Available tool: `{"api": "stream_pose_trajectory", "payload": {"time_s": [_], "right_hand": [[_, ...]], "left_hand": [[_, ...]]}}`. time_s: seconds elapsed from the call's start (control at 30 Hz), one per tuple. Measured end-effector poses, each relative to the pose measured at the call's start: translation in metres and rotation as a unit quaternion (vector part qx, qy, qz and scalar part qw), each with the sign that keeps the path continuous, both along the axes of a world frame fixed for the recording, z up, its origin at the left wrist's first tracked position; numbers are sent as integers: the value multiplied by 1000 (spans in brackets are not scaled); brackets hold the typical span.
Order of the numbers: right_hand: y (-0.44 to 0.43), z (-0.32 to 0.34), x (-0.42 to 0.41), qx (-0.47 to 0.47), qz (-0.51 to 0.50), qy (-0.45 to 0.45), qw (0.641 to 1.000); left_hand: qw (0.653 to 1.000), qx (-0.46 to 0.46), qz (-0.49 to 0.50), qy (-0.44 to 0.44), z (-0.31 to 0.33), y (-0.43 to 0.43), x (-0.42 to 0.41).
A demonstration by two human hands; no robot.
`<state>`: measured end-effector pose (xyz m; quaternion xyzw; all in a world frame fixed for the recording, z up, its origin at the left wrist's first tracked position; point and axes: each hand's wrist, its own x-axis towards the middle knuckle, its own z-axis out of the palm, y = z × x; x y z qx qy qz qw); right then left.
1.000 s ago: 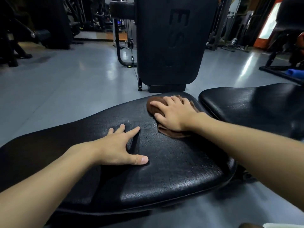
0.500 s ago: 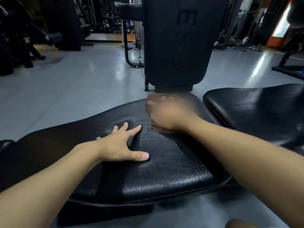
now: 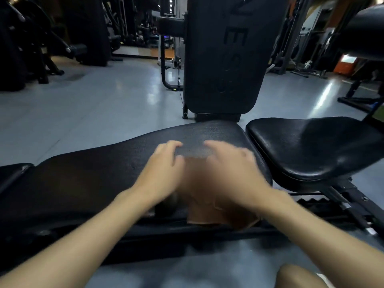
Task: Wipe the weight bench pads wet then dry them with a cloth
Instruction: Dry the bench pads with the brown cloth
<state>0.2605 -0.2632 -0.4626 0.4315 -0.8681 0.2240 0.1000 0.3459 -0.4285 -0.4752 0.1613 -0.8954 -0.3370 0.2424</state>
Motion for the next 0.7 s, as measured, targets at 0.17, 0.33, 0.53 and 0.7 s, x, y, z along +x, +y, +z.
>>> {"api": "stream_pose_trajectory", "payload": {"time_s": [0.17, 0.33, 0.53, 0.7], "right_hand": [[22, 0, -60, 89, -61, -22, 994], [5, 1, -85, 95, -15, 21, 995], [-3, -15, -94, 128, -11, 37, 991], [-5, -14, -92, 214, -22, 31, 976]], "left_hand": [[956, -214, -34, -197, -15, 72, -6], [946, -265, -8, -184, -34, 60, -19], [947, -233, 0, -220, -33, 4, -87], [943, -201, 22, -263, -26, -52, -162]]}}
